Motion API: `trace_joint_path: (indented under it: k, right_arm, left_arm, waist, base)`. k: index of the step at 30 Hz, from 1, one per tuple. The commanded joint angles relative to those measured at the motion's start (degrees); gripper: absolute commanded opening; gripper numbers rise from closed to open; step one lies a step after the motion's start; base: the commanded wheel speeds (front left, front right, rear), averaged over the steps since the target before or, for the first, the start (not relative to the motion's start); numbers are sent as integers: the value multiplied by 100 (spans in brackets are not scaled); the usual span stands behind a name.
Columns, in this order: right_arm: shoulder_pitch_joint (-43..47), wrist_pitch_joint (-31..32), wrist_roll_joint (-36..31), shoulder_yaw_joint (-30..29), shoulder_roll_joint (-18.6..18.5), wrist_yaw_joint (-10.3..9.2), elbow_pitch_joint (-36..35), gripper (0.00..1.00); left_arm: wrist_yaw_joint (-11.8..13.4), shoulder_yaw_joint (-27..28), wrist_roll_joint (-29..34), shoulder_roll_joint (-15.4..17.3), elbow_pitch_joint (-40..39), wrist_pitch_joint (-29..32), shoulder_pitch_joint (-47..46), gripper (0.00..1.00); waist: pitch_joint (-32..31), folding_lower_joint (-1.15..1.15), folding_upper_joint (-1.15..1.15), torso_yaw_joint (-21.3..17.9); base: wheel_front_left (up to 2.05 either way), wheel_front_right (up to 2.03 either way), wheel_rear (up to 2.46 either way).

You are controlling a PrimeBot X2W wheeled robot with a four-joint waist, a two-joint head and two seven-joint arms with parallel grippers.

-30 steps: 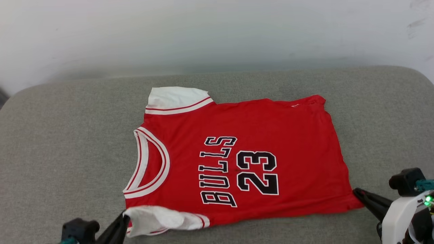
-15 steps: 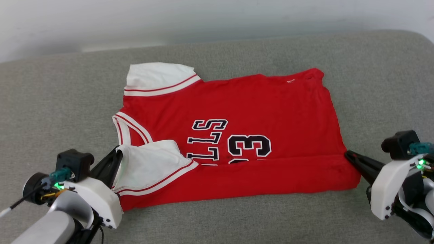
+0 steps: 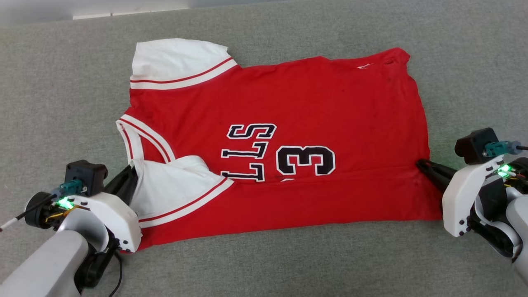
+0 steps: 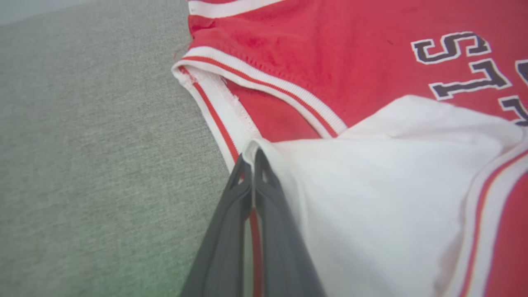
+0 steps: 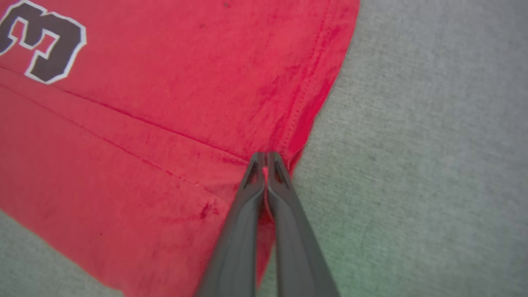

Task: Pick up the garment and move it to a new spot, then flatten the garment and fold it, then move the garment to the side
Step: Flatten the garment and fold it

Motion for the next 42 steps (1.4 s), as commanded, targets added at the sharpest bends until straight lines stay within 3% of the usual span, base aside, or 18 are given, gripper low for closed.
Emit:
trace_joint_path:
  k: [1,5,6,7,8,9,14,20,26,31,35,42]
  right_arm:
    - [-4,55,52,116,34,-4,113,0]
    - [-53,14,163,298,70,-3,243,0]
    - [-69,-3,193,335,72,-3,253,0]
    - [-93,-39,198,359,65,-3,246,21]
    - [-105,-71,207,374,44,-3,227,60]
    - [-107,-120,219,383,13,-3,195,100]
    - [17,-321,265,327,-157,-3,-1,100]
    - [148,-355,264,214,-301,-4,-218,100]
    - [255,-254,214,94,-285,-3,-373,100]
    - [277,-108,179,95,-230,-3,-495,100]
    - [250,6,228,125,-216,-4,-517,100]
    - [126,170,297,214,-180,-3,-531,100]
  left_arm:
    - [-45,-42,2,-52,79,-4,-67,0]
    - [-145,-133,-38,-188,297,26,-65,0]
    - [-124,-132,-24,-221,329,1,-89,13]
    - [-117,-146,2,-221,347,2,-110,68]
    - [-99,-149,17,-216,364,0,-133,100]
    - [-110,-154,46,-199,347,-12,-161,100]
    - [-20,-127,113,18,-25,106,-226,100]
    - [-24,-174,20,382,-624,768,-353,100]
    - [-129,-251,-311,833,-1333,2039,-586,100]
    - [-343,-526,-792,1088,-1638,3472,-791,100]
    - [-398,-773,-951,1100,-1617,4222,-883,100]
    - [-428,-980,-1232,957,-1235,4872,-903,100]
  waist:
    - [-9,-1,0,13]
    - [-121,-1,0,29]
    - [-160,-1,0,35]
    - [-203,-1,0,44]
    - [-246,-1,0,55]
    - [-296,-1,0,67]
    - [-570,-1,0,158]
    - [-771,-1,0,235]
    - [-868,-1,0,287]
    - [-856,-1,0,266]
    - [-811,-1,0,235]
    - [-689,-1,0,131]
  base:
    - [0,0,0]
    - [0,0,0]
    - [0,0,0]
    - [0,0,0]
    - [0,0,0]
    - [0,0,0]
    - [0,0,0]
    - [0,0,0]
    - [0,0,0]
    - [0,0,0]
    - [0,0,0]
    - [0,0,0]
